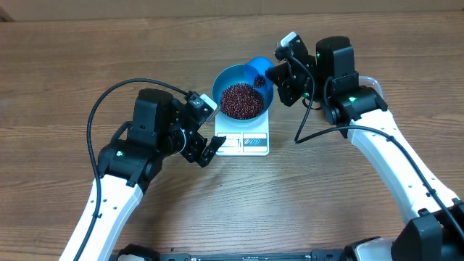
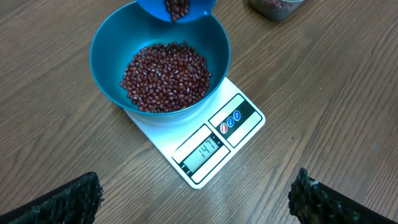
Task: Scoop item into bowl and weigh 150g on scale
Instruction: 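Hold the blue scoop tilted over the bowl, trickling beans in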
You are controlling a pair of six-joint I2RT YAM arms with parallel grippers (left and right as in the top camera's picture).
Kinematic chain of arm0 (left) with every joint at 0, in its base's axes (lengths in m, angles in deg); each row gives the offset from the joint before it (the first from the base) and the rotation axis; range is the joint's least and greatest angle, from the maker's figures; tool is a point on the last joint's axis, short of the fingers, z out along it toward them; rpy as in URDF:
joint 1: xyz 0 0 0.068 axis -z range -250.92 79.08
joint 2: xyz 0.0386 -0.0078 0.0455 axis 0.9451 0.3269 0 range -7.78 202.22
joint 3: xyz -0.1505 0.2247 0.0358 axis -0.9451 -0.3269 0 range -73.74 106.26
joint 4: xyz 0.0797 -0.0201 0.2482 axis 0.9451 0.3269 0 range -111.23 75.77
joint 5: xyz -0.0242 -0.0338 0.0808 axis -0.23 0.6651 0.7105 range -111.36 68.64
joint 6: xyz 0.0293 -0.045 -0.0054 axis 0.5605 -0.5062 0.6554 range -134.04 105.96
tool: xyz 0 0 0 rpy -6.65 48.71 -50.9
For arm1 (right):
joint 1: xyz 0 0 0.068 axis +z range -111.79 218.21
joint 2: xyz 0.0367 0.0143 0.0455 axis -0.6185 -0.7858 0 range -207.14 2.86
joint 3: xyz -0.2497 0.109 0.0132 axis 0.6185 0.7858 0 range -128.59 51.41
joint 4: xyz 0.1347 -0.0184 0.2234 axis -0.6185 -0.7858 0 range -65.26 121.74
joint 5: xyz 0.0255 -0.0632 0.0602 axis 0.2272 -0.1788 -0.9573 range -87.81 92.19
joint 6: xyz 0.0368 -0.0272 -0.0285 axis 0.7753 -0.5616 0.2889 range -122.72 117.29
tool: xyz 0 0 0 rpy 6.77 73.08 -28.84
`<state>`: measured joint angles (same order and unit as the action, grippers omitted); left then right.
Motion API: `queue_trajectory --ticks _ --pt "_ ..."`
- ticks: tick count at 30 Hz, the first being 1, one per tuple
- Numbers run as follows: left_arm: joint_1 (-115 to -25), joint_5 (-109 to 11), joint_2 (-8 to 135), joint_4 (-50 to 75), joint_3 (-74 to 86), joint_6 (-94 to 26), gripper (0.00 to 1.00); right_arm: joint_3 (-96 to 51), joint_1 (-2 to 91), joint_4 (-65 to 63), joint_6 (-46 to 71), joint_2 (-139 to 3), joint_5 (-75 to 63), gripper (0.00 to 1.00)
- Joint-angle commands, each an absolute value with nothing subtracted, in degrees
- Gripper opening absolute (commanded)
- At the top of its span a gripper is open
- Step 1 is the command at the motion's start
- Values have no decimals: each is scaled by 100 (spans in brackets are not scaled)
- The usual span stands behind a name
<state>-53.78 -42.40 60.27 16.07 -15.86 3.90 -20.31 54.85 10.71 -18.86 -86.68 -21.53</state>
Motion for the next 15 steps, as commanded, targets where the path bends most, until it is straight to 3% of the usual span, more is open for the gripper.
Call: queue_trajectory --ticks 1,15 --pt "-5408 -4325 6035 1609 -1439 309 99 -2167 5498 1193 -1907 -8666 -2184 4" --pt "-5408 -4325 6035 1609 -1439 309 100 -2167 5498 1145 -1907 -8666 -2184 4"
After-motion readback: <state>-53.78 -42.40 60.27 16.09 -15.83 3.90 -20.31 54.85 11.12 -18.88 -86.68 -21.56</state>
